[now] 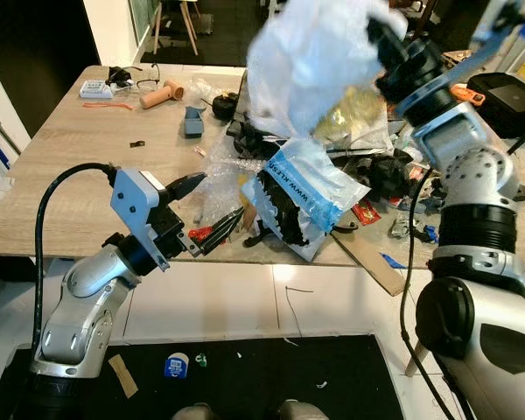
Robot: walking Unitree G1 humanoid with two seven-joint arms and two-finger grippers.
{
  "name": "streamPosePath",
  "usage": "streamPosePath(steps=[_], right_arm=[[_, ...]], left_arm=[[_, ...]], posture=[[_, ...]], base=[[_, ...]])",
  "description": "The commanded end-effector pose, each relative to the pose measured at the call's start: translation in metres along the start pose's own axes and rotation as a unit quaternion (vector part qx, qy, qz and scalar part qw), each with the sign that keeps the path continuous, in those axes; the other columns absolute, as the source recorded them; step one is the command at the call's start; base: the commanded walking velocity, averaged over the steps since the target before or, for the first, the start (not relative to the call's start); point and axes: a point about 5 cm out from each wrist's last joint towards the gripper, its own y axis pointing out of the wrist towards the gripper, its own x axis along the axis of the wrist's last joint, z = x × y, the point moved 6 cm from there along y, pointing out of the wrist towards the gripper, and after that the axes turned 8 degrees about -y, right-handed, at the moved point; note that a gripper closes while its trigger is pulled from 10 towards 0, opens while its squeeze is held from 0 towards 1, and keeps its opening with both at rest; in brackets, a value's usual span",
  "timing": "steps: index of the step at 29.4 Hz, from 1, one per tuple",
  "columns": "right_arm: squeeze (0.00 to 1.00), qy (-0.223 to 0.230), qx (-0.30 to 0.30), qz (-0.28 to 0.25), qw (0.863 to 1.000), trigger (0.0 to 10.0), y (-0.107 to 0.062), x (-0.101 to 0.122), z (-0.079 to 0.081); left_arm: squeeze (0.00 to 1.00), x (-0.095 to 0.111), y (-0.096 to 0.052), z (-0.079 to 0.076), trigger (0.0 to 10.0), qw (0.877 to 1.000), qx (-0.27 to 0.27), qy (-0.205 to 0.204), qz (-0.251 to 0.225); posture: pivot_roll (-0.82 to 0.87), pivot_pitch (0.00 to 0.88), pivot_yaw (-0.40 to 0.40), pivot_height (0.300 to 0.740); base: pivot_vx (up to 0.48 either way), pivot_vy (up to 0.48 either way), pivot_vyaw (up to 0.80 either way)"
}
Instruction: Picking trash to rubbish bin
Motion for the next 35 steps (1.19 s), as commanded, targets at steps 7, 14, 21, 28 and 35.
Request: streamPosePath(steps=[7, 14, 21, 28, 35], right_arm=[[0.00, 0.005, 0.099, 0.124, 0.987, 0.0, -0.004, -0.028, 0.039], [0.00, 0.021, 0.148, 0.046, 0.988, 0.0, -0.001, -0.004, 0.060], [0.00, -0.017, 0.101, 0.147, 0.984, 0.0, -0.008, -0.048, 0.043], [0.00, 0.005, -0.005, 0.178, 0.984, 0.0, -0.011, -0.064, 0.007], [0.00, 0.012, 0.031, 0.155, 0.987, 0.0, -0.008, -0.063, 0.022]], left_arm=[[0.00, 0.000, 0.000, -0.003, 10.0, 1.000, -0.007, 0.001, -0.001], [0.00, -0.002, 0.001, -0.005, 10.0, 1.000, -0.011, 0.003, 0.002], [0.00, -0.006, 0.000, -0.005, 10.0, 1.000, -0.011, 0.015, 0.015], [0.00, -0.008, 0.000, -0.006, 10.0, 0.999, -0.015, 0.019, 0.021], [0.00, -0.009, 0.000, -0.007, 10.0, 0.999, -0.016, 0.022, 0.024]], posture=[[-0.04, 0.000, -0.057, 0.740], [-0.04, 0.000, -0.055, 0.740], [-0.04, 0.000, -0.057, 0.740], [-0.04, 0.000, -0.057, 0.740], [-0.04, 0.000, -0.059, 0.740]], base=[[0.000, 0.000, 0.00], [0.000, 0.000, 0.00], [0.000, 0.000, 0.00], [0.000, 0.000, 0.00], [0.000, 0.000, 0.00]])
